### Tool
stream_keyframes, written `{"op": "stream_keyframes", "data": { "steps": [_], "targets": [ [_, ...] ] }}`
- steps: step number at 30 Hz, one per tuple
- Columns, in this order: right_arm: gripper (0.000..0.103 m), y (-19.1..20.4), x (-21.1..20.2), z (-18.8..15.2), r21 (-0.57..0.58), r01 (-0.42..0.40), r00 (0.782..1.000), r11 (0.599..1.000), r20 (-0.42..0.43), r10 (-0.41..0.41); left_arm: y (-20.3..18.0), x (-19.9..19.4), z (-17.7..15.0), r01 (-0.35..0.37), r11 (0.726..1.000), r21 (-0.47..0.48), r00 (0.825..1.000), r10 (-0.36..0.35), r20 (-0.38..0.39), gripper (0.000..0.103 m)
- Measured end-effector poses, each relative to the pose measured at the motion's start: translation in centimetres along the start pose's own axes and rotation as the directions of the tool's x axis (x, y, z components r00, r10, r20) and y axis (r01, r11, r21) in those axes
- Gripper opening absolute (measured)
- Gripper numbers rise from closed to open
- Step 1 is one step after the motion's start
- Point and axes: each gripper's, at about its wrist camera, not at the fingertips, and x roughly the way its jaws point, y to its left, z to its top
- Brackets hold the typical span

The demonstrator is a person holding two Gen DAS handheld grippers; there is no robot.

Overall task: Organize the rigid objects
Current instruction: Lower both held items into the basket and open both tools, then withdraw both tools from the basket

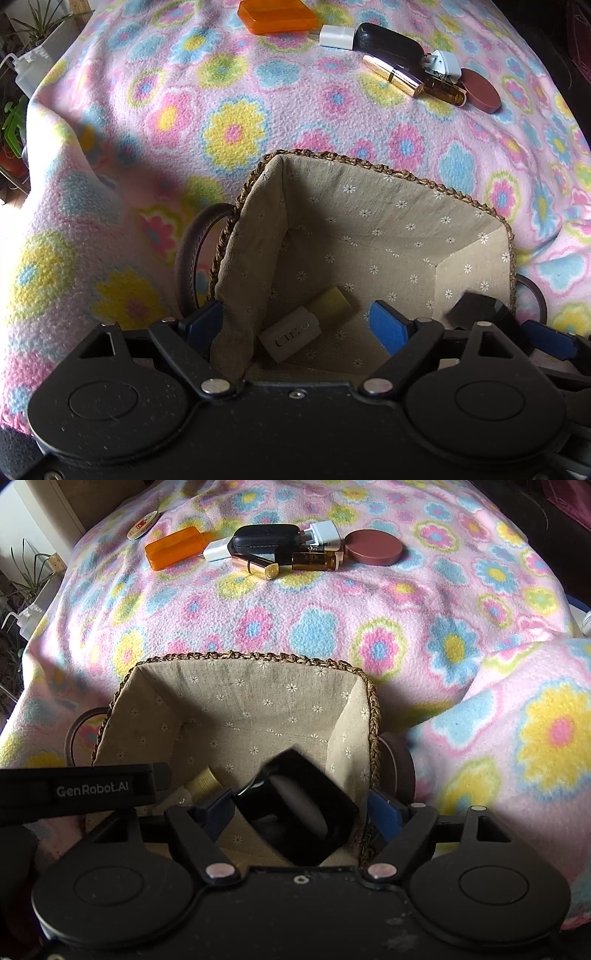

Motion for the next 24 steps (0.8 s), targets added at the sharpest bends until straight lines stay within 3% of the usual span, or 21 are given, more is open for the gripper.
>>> {"op": "stream_keyframes", "data": {
  "steps": [8,24],
  "targets": [
    [0.087,-0.08,-0.15,0.00,0.011,-0.012,1.000,1.000,0.004,0.012,0.16,-0.18,-0.01,0.011,1.000,-0.015,1.000,-0.011,0.005,0.084],
    [0.090,-0.23,-0.34,-0.11,0.024,-0.027,1.000,0.999,0.012,0.027,0.31,-0.31,0.07,0.019,0.999,-0.034,1.000,-0.018,0.011,0.084]
  ]
}}
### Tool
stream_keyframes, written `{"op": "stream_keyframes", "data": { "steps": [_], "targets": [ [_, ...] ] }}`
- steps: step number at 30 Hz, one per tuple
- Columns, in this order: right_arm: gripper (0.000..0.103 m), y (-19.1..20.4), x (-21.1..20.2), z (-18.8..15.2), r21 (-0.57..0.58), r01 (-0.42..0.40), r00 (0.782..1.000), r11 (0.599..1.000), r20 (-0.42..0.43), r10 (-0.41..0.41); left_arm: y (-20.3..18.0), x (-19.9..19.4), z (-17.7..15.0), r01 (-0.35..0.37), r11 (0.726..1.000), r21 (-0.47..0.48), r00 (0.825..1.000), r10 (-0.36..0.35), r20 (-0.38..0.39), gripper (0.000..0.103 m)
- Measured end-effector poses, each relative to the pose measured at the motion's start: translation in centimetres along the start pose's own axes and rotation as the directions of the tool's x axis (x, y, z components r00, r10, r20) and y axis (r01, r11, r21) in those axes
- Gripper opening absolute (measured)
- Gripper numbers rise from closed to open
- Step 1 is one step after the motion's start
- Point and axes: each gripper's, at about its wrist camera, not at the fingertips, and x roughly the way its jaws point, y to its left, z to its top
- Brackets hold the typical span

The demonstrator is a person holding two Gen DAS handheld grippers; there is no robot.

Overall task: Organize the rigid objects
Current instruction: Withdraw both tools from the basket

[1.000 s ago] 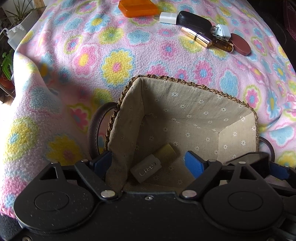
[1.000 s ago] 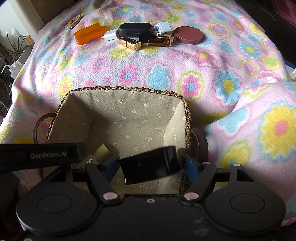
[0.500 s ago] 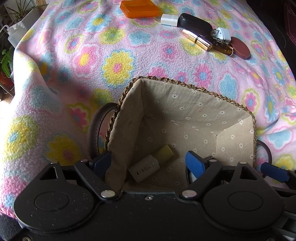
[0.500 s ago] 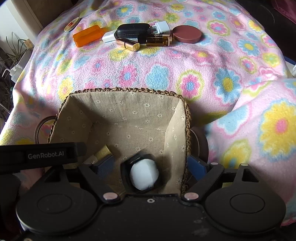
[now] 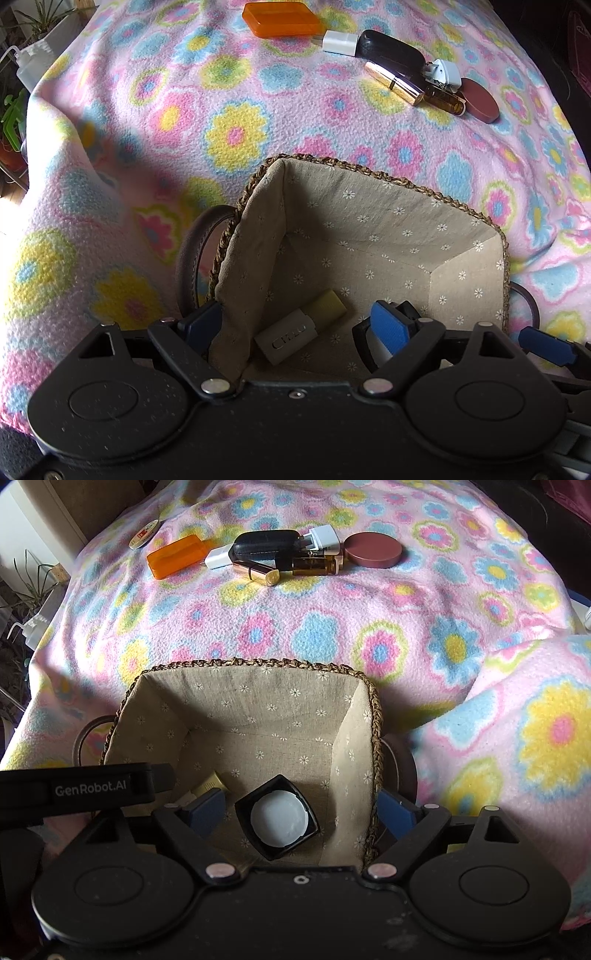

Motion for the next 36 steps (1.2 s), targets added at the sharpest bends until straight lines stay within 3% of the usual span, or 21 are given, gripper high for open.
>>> {"op": "stream_keyframes", "data": {
  "steps": [36],
  "targets": [
    [0.091,0.16,-0.07,0.21,0.004,-0.003,1.000,1.000,0.003,0.003,0.24,-0.19,0.14,0.007,1.000,-0.010,1.000,-0.007,0.005,0.085]
  ]
}}
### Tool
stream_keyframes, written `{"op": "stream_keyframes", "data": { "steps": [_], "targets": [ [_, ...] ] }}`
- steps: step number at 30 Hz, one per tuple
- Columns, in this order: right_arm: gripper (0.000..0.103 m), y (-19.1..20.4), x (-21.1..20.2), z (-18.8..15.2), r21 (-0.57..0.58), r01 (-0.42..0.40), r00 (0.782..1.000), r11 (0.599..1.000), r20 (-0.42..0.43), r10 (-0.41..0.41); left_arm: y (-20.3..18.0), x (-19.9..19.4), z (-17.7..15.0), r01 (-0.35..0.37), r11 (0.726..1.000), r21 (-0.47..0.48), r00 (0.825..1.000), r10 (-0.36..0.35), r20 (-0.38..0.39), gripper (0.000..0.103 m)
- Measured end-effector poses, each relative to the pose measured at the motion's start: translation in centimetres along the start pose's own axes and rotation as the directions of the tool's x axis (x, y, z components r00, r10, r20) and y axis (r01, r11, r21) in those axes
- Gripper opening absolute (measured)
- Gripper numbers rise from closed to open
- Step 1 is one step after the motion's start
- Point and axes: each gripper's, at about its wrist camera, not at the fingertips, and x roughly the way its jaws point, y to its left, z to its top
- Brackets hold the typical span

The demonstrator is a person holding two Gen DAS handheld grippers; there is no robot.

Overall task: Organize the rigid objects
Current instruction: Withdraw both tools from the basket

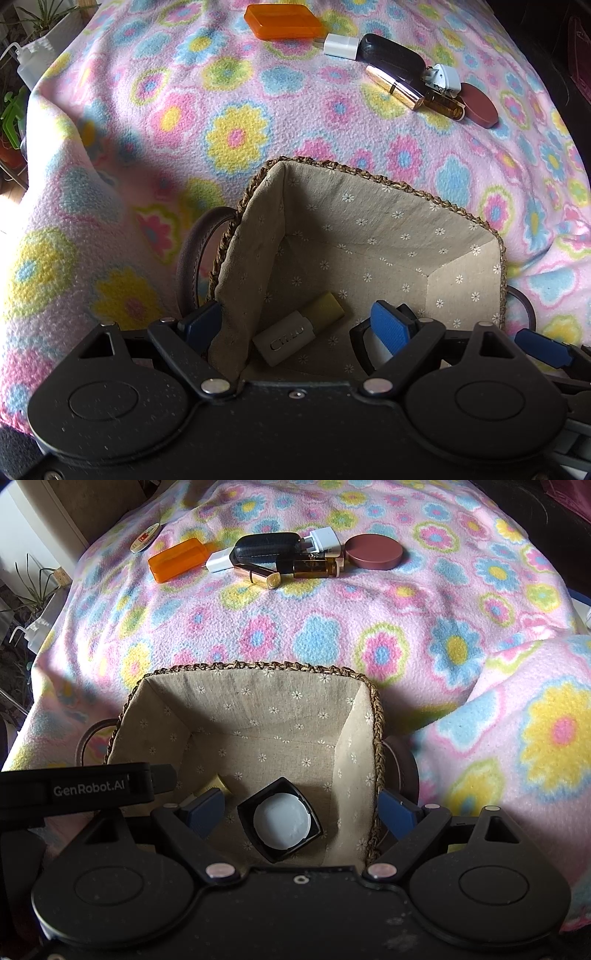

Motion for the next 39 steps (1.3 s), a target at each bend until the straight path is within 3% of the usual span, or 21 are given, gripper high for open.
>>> {"op": "stream_keyframes", "data": {
  "steps": [17,27,33,39],
  "targets": [
    [0.091,-0.2,-0.1,-0.3,0.004,-0.002,1.000,1.000,0.011,0.002,0.0,-0.2,-0.1,0.008,1.000,-0.011,1.000,-0.008,0.019,0.084],
    [0.091,-0.8,-1.0,-0.2,0.039,0.002,0.997,0.999,0.081,-0.005,-0.2,-1.5,-0.3,-0.016,1.000,-0.011,0.994,0.017,0.112,0.084],
    [0.094,-0.9,-1.5,0.1,0.050,0.020,0.994,0.999,0.106,-0.025,-0.6,-1.9,-0.4,-0.059,0.998,0.018,0.990,0.056,0.132,0.084],
    [0.097,-1.1,-2.5,0.8,0.038,0.032,0.988,0.999,0.150,-0.037,-0.2,-2.2,0.3,-0.032,0.999,0.013,0.992,0.030,0.121,0.084]
  ]
}}
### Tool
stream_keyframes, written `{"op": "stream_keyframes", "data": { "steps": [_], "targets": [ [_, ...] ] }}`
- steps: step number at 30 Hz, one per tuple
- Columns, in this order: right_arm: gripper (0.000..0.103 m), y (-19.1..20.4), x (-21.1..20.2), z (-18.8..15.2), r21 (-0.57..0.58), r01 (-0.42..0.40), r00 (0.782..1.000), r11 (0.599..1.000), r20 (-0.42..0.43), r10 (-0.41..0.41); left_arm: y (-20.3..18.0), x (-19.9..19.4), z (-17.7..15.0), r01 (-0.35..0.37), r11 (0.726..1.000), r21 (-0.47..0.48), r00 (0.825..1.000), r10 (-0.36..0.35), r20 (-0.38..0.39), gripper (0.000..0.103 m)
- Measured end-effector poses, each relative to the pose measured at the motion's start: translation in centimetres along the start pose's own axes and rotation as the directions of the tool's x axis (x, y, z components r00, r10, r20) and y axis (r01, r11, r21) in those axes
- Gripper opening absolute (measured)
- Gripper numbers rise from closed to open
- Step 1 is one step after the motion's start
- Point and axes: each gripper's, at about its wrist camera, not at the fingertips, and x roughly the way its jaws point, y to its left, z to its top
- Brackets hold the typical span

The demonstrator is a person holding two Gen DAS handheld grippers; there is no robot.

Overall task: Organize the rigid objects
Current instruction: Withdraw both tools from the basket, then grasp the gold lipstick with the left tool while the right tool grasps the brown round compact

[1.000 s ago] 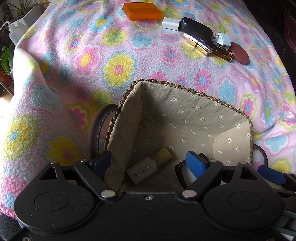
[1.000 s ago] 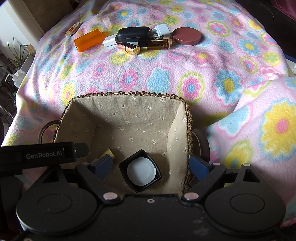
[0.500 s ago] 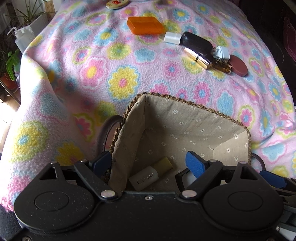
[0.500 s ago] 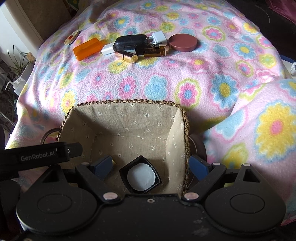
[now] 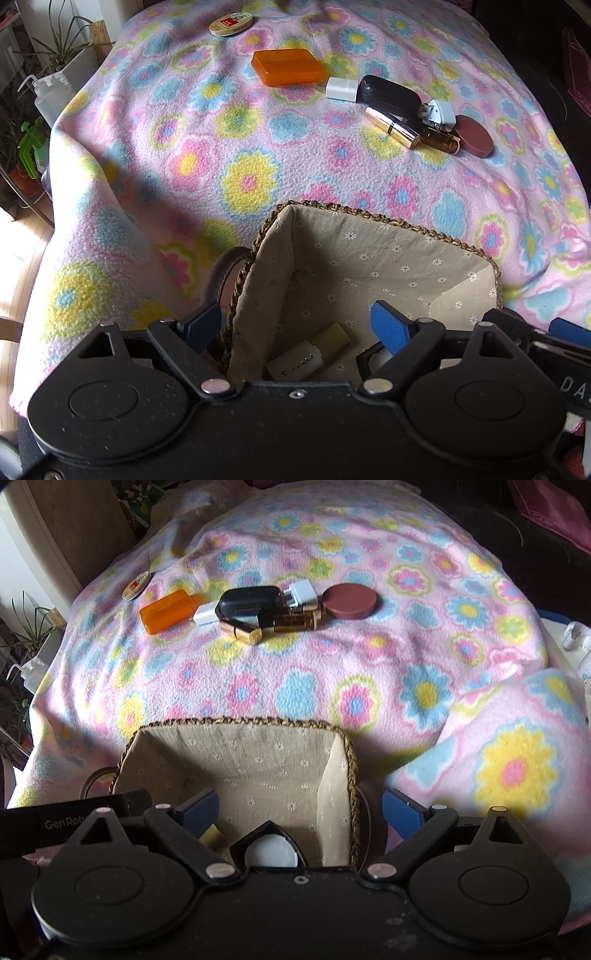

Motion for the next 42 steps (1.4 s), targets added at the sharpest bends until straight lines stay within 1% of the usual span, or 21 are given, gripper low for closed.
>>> {"op": "stream_keyframes", "data": {
  "steps": [3,6,9,13,15,17,19,21,24,26,30,33,35,39,42],
  "targets": [
    [0.097,-0.1,0.1,0.9,-0.024,0.036,0.999,0.999,0.037,-0.035,0.0,0.2,0.9,-0.007,1.000,0.010,1.000,0.007,0.003,0.085],
    [0.097,-0.4,0.6,2.2,-0.049,0.055,0.996,0.997,0.068,-0.052,0.1,0.5,2.3,-0.014,1.000,0.015,1.000,0.014,0.003,0.085],
    [0.097,-1.0,1.6,3.7,-0.047,0.054,0.996,0.997,0.079,-0.050,0.2,1.0,3.8,-0.026,0.999,0.021,1.000,0.026,0.010,0.085],
    [0.097,-2.0,3.4,5.8,-0.022,0.054,0.996,0.998,0.079,-0.052,-0.2,2.0,5.9,-0.035,0.998,0.052,0.999,0.034,0.021,0.085],
    [0.097,-2.5,4.5,7.1,0.003,0.052,0.996,0.999,0.068,-0.052,-0.7,2.5,6.8,-0.027,0.996,0.081,0.999,0.024,0.029,0.085],
    [0.097,-3.1,5.4,8.1,0.022,0.056,0.996,0.998,0.062,-0.057,-1.4,3.1,7.7,0.005,0.991,0.133,0.999,-0.011,0.043,0.085],
    [0.097,-3.5,6.4,9.2,0.032,0.061,0.996,0.998,0.059,-0.063,-2.7,3.7,8.7,0.030,0.977,0.212,0.997,-0.043,0.058,0.085],
    [0.097,-3.8,7.2,10.2,0.034,0.065,0.996,0.997,0.053,-0.067,-4.0,4.5,9.6,0.040,0.955,0.295,0.995,-0.064,0.072,0.088],
    [0.097,-4.3,8.2,11.7,0.033,0.074,0.996,0.997,0.053,-0.076,-5.8,6.1,11.0,0.037,0.920,0.389,0.995,-0.071,0.075,0.088],
    [0.097,-4.6,8.9,12.6,0.036,0.080,0.995,0.996,0.052,-0.082,-6.7,7.0,11.9,0.054,0.902,0.429,0.993,-0.092,0.068,0.088],
    [0.097,-5.5,10.5,14.5,0.051,0.084,0.996,0.995,0.035,-0.086,-8.3,8.4,13.2,0.134,0.859,0.495,0.986,-0.165,0.019,0.088],
    [0.097,-6.2,11.7,15.7,0.061,0.082,0.996,0.995,0.023,-0.084,-9.2,9.5,13.9,0.151,0.831,0.535,0.984,-0.179,0.000,0.089],
    [0.097,-6.4,12.4,16.3,0.060,0.077,0.997,0.995,0.018,-0.079,-9.5,10.2,14.4,0.159,0.826,0.541,0.983,-0.184,-0.008,0.089],
    [0.097,-6.4,13.5,17.6,0.048,0.067,0.998,0.997,0.014,-0.067,-9.7,11.3,15.5,0.178,0.825,0.537,0.980,-0.200,-0.018,0.089],
    [0.097,-6.4,14.4,18.4,0.034,0.066,0.998,0.997,0.012,-0.066,-9.9,12.1,16.2,0.191,0.816,0.546,0.977,-0.209,-0.030,0.089]
  ]
}}
